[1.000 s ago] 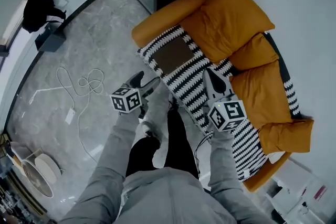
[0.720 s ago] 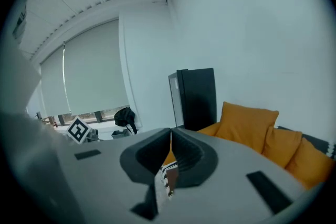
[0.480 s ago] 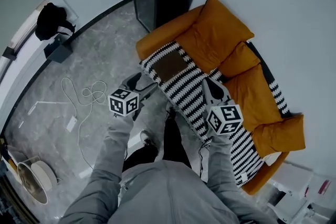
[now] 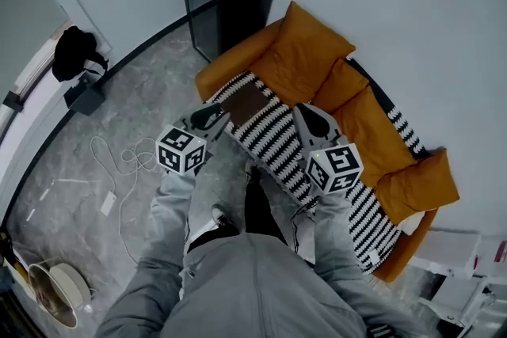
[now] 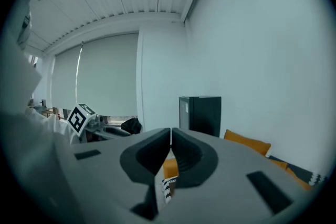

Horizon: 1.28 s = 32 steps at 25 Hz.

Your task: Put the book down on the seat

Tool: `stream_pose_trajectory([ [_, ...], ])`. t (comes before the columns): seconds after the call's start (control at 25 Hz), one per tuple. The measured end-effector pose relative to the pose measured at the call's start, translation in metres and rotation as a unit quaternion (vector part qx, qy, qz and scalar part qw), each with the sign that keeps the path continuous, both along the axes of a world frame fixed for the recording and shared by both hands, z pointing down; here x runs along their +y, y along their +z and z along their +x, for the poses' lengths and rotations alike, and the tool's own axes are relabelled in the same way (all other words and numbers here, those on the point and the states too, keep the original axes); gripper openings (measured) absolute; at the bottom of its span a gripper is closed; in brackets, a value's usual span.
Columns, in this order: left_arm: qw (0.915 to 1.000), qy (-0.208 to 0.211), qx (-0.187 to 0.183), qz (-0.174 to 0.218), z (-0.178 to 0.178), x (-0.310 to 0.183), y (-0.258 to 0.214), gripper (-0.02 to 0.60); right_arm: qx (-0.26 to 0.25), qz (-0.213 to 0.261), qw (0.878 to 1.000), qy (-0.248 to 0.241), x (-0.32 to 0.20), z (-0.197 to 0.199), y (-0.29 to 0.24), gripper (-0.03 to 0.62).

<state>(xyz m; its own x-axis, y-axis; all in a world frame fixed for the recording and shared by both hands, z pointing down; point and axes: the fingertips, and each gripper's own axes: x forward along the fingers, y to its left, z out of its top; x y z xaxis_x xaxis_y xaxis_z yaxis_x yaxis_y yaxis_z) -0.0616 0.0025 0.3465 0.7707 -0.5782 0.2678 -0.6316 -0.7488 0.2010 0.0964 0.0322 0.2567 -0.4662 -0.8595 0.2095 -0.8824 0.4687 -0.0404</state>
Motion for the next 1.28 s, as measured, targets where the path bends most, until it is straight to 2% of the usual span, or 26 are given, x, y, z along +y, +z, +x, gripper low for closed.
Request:
stream_pose_trajectory([
  [0.08,0.9998,-0.002,0.012,0.018,0.002,0.003,-0.021,0.137,0.002,0.003,1.0,-0.001,0.011,0.0,-0.009,0.031],
  [0.24,0.9985,0.002,0.011,0.054,0.004,0.017,-0.058,0.113,0.013,-0.002,1.0,0.007,0.033,0.005,-0.025,0.031],
  [0.36,0.9965,0.0,0.001,0.083,0.001,0.029,-0.085,0.075,0.019,-0.004,1.0,0.016,0.044,0.007,-0.043,0.031],
  [0.56,0.9919,-0.012,-0.029,0.123,-0.008,0.046,-0.12,0.031,0.012,0.022,1.0,0.017,0.062,0.004,-0.079,0.031],
  [0.72,0.9873,-0.023,-0.039,0.152,-0.013,0.062,-0.145,0.026,0.018,0.041,0.999,0.007,0.079,-0.007,-0.101,0.031],
  [0.96,0.9796,-0.004,-0.056,0.193,-0.008,0.087,-0.175,0.026,0.033,0.074,0.997,-0.007,0.101,-0.022,-0.129,0.031],
  [1.28,0.9768,0.004,-0.057,0.206,-0.008,0.109,-0.193,0.026,0.063,0.092,0.993,-0.025,0.123,-0.028,-0.137,0.029],
])
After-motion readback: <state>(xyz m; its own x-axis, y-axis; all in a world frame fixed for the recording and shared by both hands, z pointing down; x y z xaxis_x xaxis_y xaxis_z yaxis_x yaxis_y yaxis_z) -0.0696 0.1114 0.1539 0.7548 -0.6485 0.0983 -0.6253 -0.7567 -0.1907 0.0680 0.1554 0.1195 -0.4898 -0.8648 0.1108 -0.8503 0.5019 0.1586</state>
